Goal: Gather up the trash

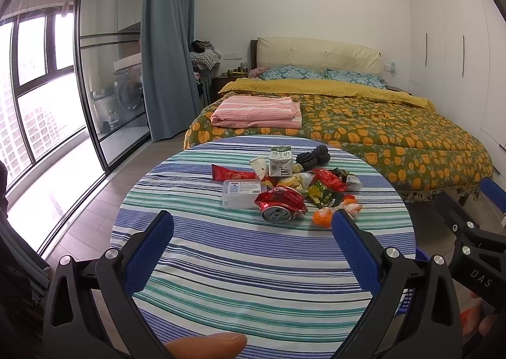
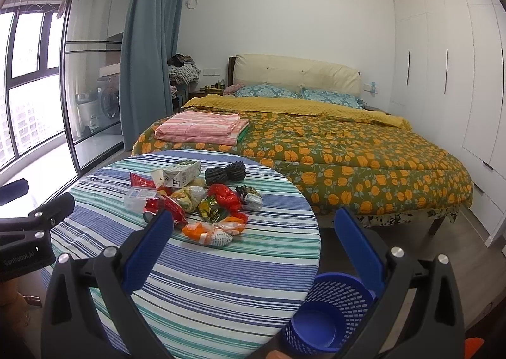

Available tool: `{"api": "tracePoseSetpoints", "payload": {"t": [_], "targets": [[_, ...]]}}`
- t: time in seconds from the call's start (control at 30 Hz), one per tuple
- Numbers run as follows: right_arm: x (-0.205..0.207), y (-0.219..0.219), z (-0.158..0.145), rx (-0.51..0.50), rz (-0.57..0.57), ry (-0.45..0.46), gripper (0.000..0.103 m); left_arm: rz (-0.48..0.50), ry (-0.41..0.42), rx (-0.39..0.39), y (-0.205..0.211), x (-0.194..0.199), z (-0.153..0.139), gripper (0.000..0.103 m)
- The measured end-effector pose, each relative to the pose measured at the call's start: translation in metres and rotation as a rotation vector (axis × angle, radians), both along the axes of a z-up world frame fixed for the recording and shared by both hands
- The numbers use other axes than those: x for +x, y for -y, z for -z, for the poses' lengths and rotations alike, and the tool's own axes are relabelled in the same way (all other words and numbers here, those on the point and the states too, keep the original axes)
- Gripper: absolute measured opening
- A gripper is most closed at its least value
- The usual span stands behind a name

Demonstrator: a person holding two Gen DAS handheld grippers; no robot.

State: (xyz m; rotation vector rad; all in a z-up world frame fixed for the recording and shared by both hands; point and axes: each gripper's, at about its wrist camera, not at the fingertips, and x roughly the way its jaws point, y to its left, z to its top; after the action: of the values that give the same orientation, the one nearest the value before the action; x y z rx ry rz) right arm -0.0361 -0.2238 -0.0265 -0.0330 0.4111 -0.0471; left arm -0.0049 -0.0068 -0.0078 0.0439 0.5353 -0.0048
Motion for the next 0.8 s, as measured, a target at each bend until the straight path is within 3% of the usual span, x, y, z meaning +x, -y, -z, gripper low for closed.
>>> {"api": "tracePoseSetpoints", "payload": {"t": [0.23,0.8], "targets": [[0.0,0.004,-0.001,0.009,0.016,-0.011,0.099,0.009,0.0,0.004,0.019,-0.002,0.001,0.099],[0.0,0.005,0.0,0.015,0.024,-0.016,0.099,0.008,-0.001,0.006,0.02,-0.001,0.0,0.099]]}}
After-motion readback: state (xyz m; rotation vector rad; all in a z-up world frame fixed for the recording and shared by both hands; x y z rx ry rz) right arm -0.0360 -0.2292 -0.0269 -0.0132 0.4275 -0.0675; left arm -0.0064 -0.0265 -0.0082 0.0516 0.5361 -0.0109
